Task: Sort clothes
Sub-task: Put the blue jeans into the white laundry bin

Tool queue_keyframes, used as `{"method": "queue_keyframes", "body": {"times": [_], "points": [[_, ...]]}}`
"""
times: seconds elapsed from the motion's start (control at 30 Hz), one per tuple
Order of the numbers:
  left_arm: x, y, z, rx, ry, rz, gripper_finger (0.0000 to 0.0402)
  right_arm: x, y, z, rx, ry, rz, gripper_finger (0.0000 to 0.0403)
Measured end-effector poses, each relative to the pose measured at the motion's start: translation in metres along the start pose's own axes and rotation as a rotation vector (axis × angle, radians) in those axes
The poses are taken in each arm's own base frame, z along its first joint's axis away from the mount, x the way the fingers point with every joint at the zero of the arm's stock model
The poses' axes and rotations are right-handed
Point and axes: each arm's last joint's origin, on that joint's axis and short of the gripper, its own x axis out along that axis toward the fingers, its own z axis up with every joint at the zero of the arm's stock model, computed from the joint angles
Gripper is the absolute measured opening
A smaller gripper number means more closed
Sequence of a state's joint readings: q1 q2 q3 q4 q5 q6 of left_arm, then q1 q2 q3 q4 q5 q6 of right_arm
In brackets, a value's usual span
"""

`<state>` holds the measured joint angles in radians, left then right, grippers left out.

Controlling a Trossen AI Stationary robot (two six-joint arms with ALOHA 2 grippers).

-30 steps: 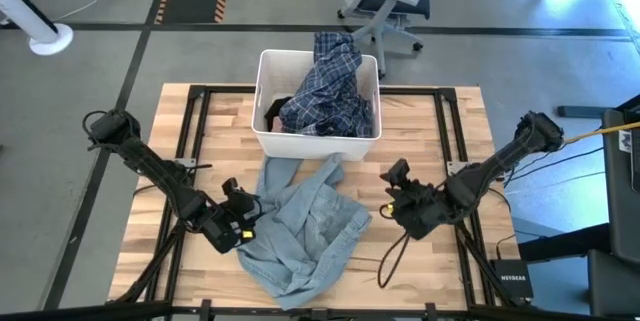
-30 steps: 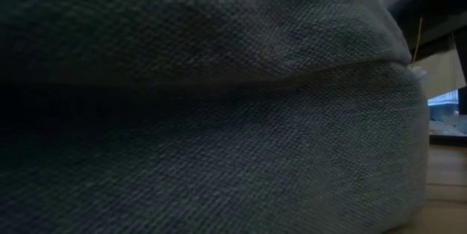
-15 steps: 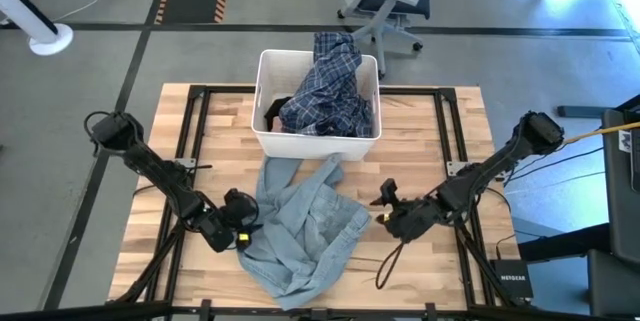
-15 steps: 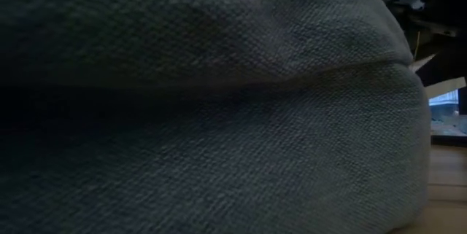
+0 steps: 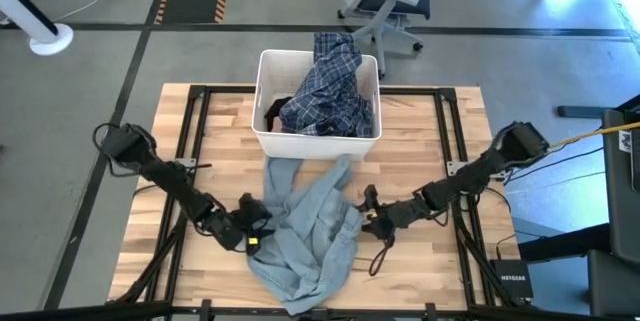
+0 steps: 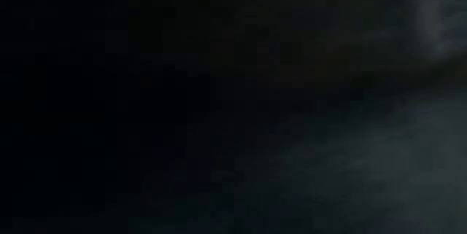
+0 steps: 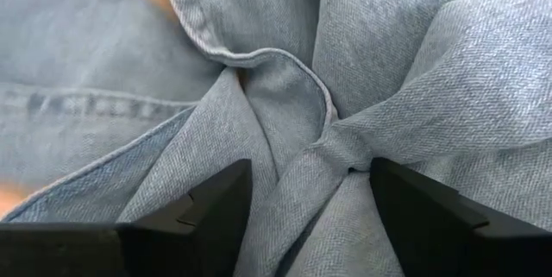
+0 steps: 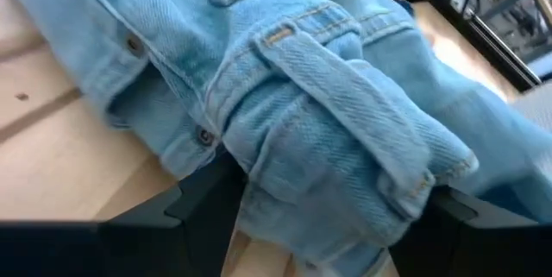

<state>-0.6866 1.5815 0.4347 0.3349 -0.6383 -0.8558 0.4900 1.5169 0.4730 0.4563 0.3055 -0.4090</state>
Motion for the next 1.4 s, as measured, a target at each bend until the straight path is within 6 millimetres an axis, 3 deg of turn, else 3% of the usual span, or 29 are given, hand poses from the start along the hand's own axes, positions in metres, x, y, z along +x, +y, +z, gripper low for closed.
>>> {"method": "queue_keyframes", "body": {"times": [0.23, 0.4, 0.67, 1.07, 1.4], "points": [[0.028, 0.008, 0.013, 0.08, -0.097, 0.009, 0.0233, 0.033, -0.006, -0.007, -0.093, 0.059, -0.013, 0.0255], [0.04, 0.018, 0.026, 0.12, -0.123, 0.03, 0.0233, 0.048, -0.013, 0.0, -0.213, 0.077, -0.027, 0.0255], [0.051, 0.028, 0.043, 0.115, -0.134, 0.057, 0.0233, 0.055, -0.033, 0.019, -0.327, 0.101, -0.088, 0.0255], [0.057, 0.024, 0.058, 0.112, -0.134, -0.028, 0.0233, 0.063, -0.046, 0.03, -0.423, 0.107, -0.043, 0.0255], [0.057, 0.022, 0.061, 0.12, -0.149, -0.056, 0.0233, 0.067, -0.075, 0.05, -0.364, 0.186, -0.032, 0.0263]]}}
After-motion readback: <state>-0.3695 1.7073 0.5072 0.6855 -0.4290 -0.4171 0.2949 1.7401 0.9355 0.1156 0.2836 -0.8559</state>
